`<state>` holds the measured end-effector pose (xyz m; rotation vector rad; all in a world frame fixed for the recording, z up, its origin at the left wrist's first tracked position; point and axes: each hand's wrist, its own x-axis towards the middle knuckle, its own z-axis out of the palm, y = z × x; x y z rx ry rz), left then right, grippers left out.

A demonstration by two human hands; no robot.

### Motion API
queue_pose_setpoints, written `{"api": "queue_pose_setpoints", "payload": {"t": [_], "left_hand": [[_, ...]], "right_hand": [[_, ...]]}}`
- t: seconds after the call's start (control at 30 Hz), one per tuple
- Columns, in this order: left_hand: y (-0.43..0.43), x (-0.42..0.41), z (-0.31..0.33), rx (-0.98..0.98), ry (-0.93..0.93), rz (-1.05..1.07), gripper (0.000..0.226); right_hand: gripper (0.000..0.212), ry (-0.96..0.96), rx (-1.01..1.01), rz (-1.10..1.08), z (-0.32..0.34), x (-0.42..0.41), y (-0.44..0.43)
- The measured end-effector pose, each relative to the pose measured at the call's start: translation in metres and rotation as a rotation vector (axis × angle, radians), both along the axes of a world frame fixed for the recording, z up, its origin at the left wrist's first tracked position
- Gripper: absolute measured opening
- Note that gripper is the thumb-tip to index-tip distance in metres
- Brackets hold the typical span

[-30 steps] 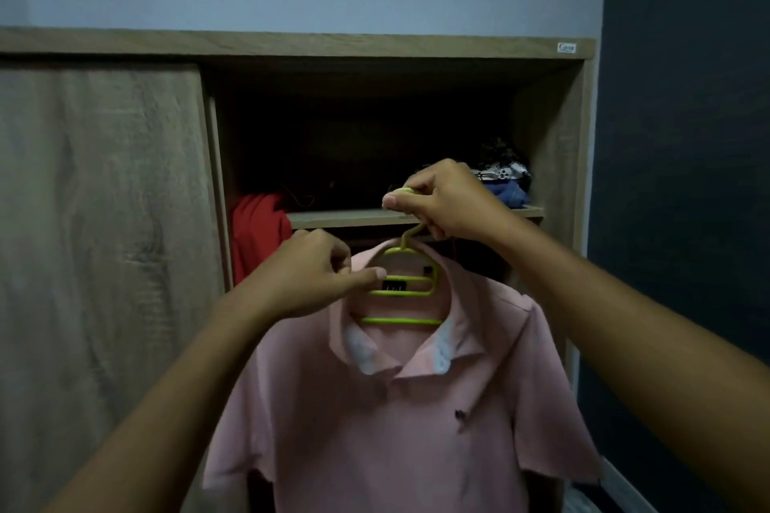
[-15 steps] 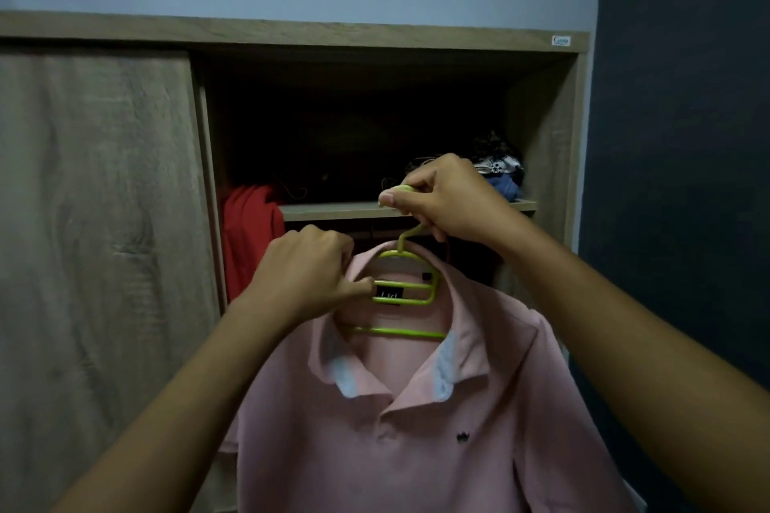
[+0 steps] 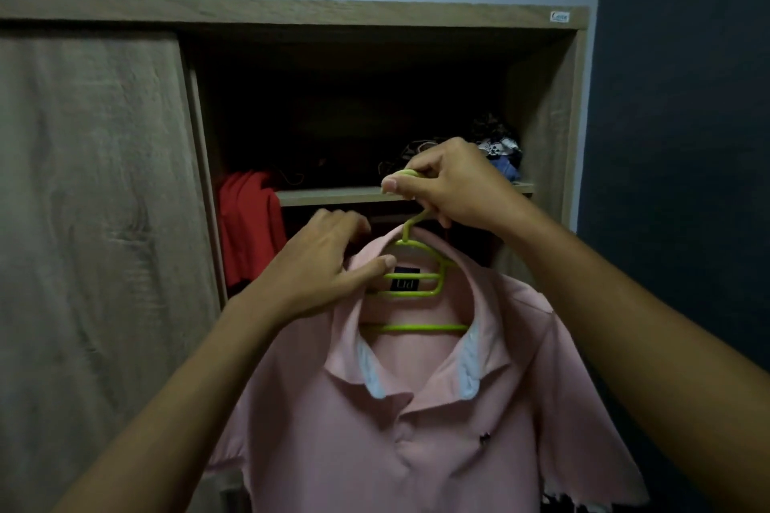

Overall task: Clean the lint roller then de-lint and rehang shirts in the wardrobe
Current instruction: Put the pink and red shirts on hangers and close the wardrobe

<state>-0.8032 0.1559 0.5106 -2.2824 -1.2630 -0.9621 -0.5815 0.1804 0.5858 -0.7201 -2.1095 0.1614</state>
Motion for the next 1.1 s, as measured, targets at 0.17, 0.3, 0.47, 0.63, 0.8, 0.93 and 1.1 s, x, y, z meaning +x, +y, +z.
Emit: {"api": "queue_pose_setpoints", "payload": {"t": [0.17, 0.3, 0.47, 0.63, 0.8, 0.93, 1.1], "left_hand": [[0.017, -0.004, -0.003, -0.272, -0.041, 0.022, 0.062], [0.018, -0.013, -0.002, -0.332, -0.207, 0.028, 0.051], [0.029, -0.016, -0.015, -0.437, -0.349, -0.007, 0.055], [0.033, -0.014, -0.029, -0.35, -0.302, -0.005, 0.056], [0.047, -0.027, -0.037, -0.311, -0.331, 0.129, 0.042], [0.058, -0.029, -0.054, -0.338, -0.346, 0.223, 0.032], [0.087, -0.029, -0.082, -0.391, -0.45, 0.311, 0.024]], "right_hand": [[0.027, 0.027, -0.236, 0.07, -0.018, 0.009, 0.015], [0.047, -0.404, -0.366, -0.086, -0.034, 0.047, 0.02], [0.046, -0.48, -0.613, 0.11, -0.044, 0.061, 0.014], [0.049, -0.611, -0.607, -0.021, -0.039, 0.057, 0.02], [0.051, -0.611, -0.697, -0.143, -0.056, 0.054, 0.032], [0.046, -0.618, -0.765, -0.242, -0.072, 0.052, 0.041], [0.035, -0.398, -0.95, -0.229, -0.089, 0.05, 0.066]]}}
